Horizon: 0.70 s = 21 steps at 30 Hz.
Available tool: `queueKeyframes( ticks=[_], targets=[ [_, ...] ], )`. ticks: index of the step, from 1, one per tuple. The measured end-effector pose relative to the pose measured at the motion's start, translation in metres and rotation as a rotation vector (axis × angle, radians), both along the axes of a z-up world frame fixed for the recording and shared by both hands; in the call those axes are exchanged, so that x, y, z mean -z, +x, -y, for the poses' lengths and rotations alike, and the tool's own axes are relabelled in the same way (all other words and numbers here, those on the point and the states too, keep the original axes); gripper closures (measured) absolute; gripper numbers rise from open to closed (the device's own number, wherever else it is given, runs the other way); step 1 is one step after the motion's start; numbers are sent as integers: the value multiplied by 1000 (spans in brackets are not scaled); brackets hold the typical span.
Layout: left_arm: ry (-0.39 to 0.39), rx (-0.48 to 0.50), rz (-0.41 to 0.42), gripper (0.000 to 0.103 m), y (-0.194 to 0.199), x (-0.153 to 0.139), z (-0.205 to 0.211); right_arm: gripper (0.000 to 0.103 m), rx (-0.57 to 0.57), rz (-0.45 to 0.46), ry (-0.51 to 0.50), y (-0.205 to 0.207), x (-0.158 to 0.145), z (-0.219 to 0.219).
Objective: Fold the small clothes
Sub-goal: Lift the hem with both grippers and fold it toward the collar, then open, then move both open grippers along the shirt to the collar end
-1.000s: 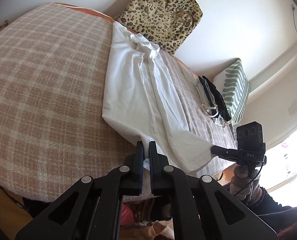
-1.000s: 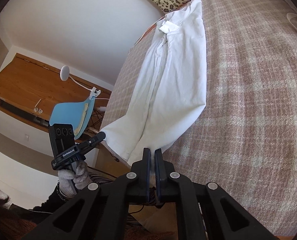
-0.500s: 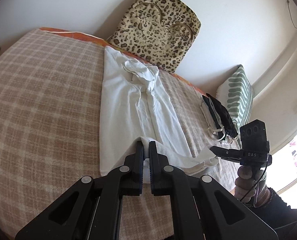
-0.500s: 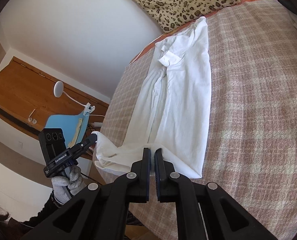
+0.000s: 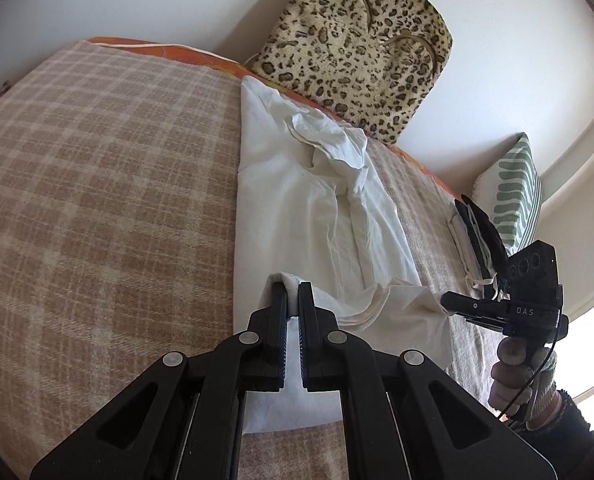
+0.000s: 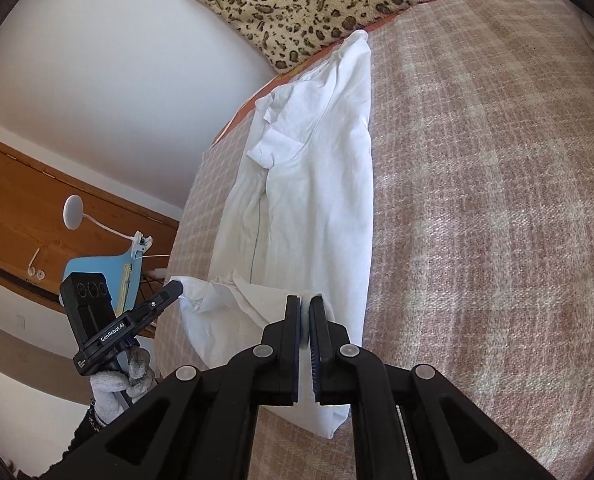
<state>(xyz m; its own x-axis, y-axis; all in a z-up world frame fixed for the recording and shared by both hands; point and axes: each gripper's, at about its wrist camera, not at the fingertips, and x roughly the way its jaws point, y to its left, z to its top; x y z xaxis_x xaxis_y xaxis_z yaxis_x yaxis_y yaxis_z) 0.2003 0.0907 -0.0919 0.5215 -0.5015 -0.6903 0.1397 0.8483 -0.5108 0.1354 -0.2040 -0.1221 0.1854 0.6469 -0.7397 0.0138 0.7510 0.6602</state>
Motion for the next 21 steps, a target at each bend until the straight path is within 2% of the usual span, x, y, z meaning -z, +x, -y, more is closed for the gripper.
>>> queueKeyframes(
  ticks=[4, 5, 6, 7, 8, 9, 10, 13, 16, 19, 21],
  targets=[
    [8, -10, -19, 99, 4, 7, 0, 100, 2, -14, -10, 3, 5, -2],
    [14, -15, -28, 98, 5, 7, -1, 96, 7, -18, -11, 5, 7, -3],
    [30, -26, -33, 92, 6, 6, -1, 95, 10, -22, -18, 6, 7, -1],
    [46, -44, -34, 82, 5, 4, -2, 87, 19, -26, -32, 7, 7, 1],
    [56, -64, -32, 76, 4, 1, -5, 72, 37, -17, -50, 6, 5, 7],
    [59, -88, -23, 70, 2, -2, -9, 65, 55, 2, -73, 6, 0, 11],
    [53, -100, -5, 70, -1, -6, -12, 62, 69, 31, -95, 5, -6, 16],
    [58, -67, 60, 70, -15, -17, -10, 64, 28, 126, -129, 1, -26, 12],
    [61, 1, 90, 70, -27, -21, 6, 69, -100, 218, -145, -8, -39, -16],
    [67, 83, 88, 70, -29, -17, 27, 69, -222, 258, -171, -16, -36, -52],
    [100, 118, 83, 70, -25, -12, 40, 70, -279, 273, -184, -18, -29, -71]
  ],
)
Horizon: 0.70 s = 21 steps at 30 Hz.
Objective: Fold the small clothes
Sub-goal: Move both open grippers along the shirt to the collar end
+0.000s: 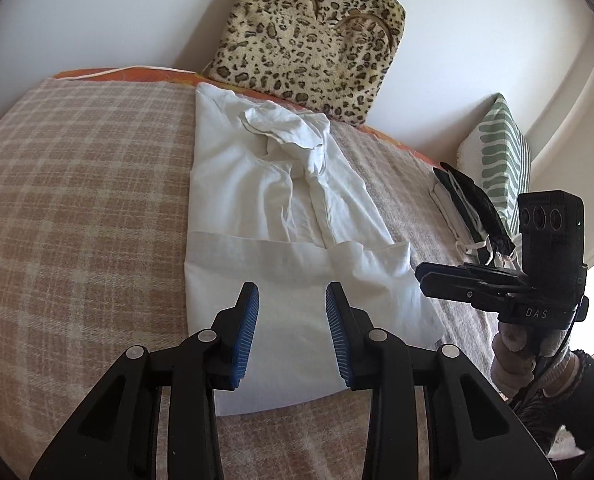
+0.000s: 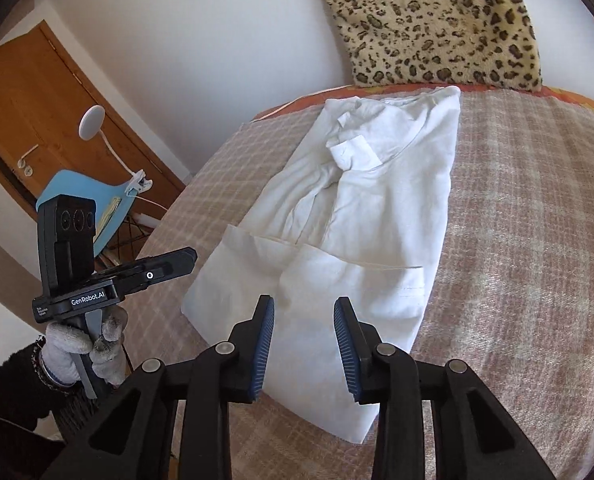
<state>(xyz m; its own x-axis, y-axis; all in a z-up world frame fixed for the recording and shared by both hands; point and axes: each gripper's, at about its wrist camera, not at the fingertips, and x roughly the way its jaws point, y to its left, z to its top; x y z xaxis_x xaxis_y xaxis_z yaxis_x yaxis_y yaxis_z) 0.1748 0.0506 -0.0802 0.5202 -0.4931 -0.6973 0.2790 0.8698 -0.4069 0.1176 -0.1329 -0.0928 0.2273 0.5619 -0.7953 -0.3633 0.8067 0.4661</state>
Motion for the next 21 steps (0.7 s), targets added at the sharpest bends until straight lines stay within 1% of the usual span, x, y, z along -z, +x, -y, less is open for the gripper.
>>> queueKeyframes(
  ticks=[2, 5, 6, 7, 8, 9, 10, 11, 12, 13, 14, 16, 19, 21],
  targets=[
    [1, 7, -32, 70, 7, 8, 5, 69, -36, 18, -37, -1, 7, -15],
    [31, -54, -82, 70, 19, 21, -2, 69, -67, 4, -68, 4, 20, -27],
    [56, -81, -90, 70, 22, 25, -5, 69, -61, 5, -93, 7, 25, -27],
    [67, -96, -78, 72, 24, 26, -9, 70, -40, 4, -131, 11, 31, -25],
    [95, -112, -70, 77, 25, 25, -11, 73, -10, 2, -176, 15, 36, -20],
    [121, -116, -62, 77, 24, 25, -11, 77, 20, -2, -191, 20, 39, -14],
    [132, -118, -56, 77, 23, 24, -11, 80, 48, -12, -173, 24, 39, -6],
    [138, -119, -51, 77, 21, 23, -11, 79, 72, -15, -174, 26, 37, 0],
    [146, -118, -47, 77, 20, 23, -10, 78, 92, 0, -191, 27, 32, 5],
    [155, -118, -40, 77, 19, 22, -9, 74, 108, 18, -201, 26, 27, 10],
    [164, -122, -31, 77, 18, 20, -10, 71, 124, 24, -191, 25, 23, 16],
    [173, -130, -9, 77, 14, 14, -11, 71, 155, 19, -159, 20, 14, 30],
    [173, -110, 25, 76, 6, 4, -12, 70, 142, 35, -151, 4, 3, 45],
    [181, -92, 49, 75, -1, -2, -10, 70, 96, 32, -108, -11, -2, 50]
  ],
)
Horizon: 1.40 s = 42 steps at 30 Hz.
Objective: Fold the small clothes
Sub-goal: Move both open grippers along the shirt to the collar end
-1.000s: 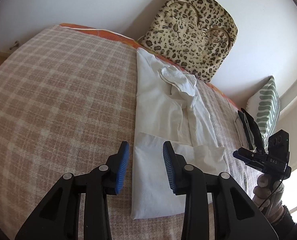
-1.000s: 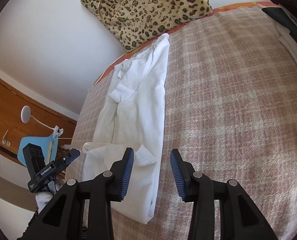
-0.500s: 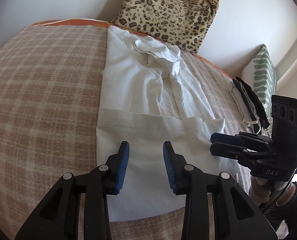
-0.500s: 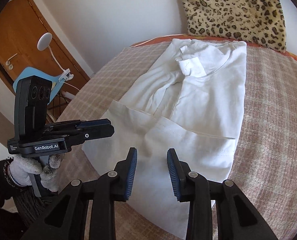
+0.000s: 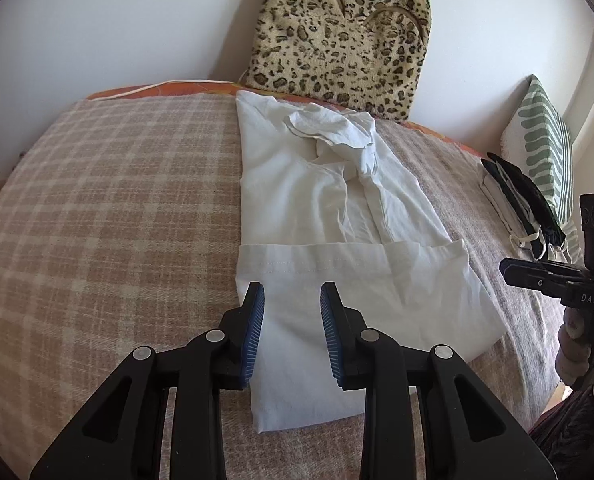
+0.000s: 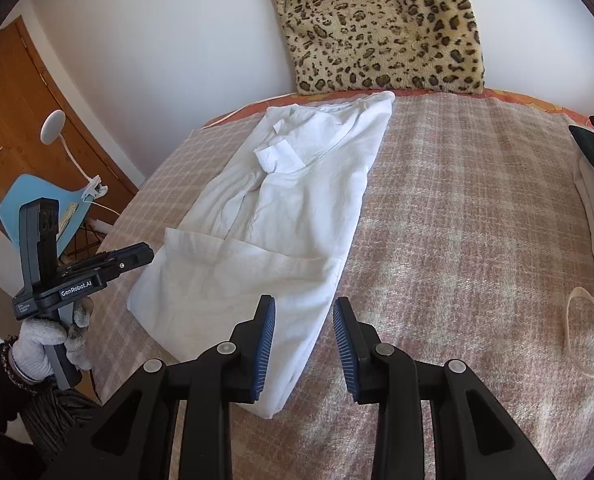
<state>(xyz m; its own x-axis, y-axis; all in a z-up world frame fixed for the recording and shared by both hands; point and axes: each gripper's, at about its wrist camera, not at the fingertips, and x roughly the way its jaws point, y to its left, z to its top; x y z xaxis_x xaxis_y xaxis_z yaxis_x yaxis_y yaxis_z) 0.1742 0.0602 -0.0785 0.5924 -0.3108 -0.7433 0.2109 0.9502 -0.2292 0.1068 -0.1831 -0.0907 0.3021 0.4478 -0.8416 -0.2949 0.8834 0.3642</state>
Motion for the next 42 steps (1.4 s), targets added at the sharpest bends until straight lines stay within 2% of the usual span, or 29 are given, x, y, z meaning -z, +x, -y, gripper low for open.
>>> queueKeyframes(
  ticks=[3, 8, 14, 16, 17, 18, 19, 21, 23, 26, 27, 28, 29, 32, 36, 40, 42],
  targets=[
    [25, 17, 18, 73, -6, -2, 2, 68, -85, -36, 42, -19, 4, -2],
    [-15, -13, -31, 73, -3, 6, -4, 68, -189, -69, 50, -38, 18, -9],
    [-6, -21, -52, 73, 0, 13, -3, 68, -226, -63, 40, -36, 26, -21],
    [5, -23, -68, 73, 2, 18, -4, 75, -232, -78, 35, -36, 30, -21],
    [15, -27, -76, 73, 3, 20, -4, 86, -232, -88, 22, -36, 31, -21],
    [26, -35, -82, 73, 4, 22, -5, 90, -233, -101, 18, -36, 32, -21],
    [32, -39, -91, 73, 5, 25, -6, 99, -229, -105, 8, -36, 32, -18],
    [37, -45, -93, 73, 4, 26, -7, 102, -221, -124, -25, -35, 34, -13],
    [36, -54, -89, 73, 4, 23, -8, 102, -222, -120, -64, -37, 29, -11],
    [14, -70, -59, 73, 3, 13, -9, 94, -214, -51, -94, -38, 9, -9],
    [10, -69, -42, 73, 2, 10, -8, 89, -203, -19, -89, -36, 2, -9],
    [2, -65, -27, 73, 2, 7, -5, 76, -193, 17, -73, -34, -5, -9],
    [-14, -56, -17, 73, 3, 5, -3, 74, -190, 47, -55, -33, -10, -11],
    [-29, -14, -27, 73, 9, 3, 10, 74, -193, 66, -42, -22, -8, -26],
    [-20, -11, -39, 73, 18, 5, 17, 74, -189, 25, -64, -4, 13, -46],
    [14, -36, -70, 73, 27, 10, 11, 76, -148, -23, -122, 10, 30, -42],
    [4, -58, -78, 73, 33, 8, 1, 75, -110, -39, -133, 17, 30, -33]
  ],
)
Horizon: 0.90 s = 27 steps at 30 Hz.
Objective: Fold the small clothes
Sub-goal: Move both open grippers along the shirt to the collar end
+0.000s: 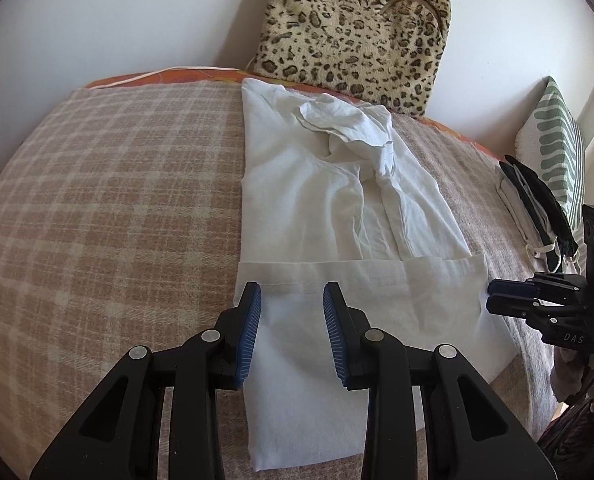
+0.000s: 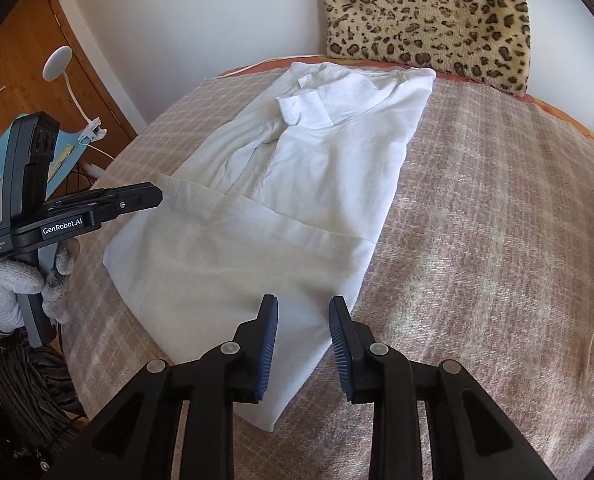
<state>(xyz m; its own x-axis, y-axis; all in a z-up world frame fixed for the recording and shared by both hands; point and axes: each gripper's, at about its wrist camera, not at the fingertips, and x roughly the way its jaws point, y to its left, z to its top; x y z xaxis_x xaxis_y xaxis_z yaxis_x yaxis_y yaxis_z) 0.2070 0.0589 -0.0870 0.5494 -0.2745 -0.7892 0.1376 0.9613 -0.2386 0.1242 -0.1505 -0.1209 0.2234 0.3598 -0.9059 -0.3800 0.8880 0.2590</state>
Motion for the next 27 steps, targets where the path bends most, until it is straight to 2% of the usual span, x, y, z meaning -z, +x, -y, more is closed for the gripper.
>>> queueKeyframes(
  ticks=[4, 7, 10, 14, 23, 26, 27],
  targets=[
    [-28, -36, 23, 61, 14, -14, -21, 67, 82, 31, 73, 15, -21, 27],
    [-30, -42, 39, 60, 35, -23, -33, 65, 122, 57, 93, 29, -35, 38],
    [-44, -42, 52, 60, 58, -30, -42, 61, 132, 87, 64, 49, -41, 38],
    [-69, -22, 36, 60, 92, -33, -48, 46, 131, 131, 55, 76, -40, 35],
    [-75, 7, 21, 60, 167, -24, -51, 50, 148, 114, 49, 169, -9, 41],
    [-107, 13, 13, 60, 192, -17, -52, 55, 160, 103, 66, 203, 6, 46],
    [-118, 10, 8, 56, 200, -14, -52, 55, 166, 99, 73, 213, 11, 49]
  ],
)
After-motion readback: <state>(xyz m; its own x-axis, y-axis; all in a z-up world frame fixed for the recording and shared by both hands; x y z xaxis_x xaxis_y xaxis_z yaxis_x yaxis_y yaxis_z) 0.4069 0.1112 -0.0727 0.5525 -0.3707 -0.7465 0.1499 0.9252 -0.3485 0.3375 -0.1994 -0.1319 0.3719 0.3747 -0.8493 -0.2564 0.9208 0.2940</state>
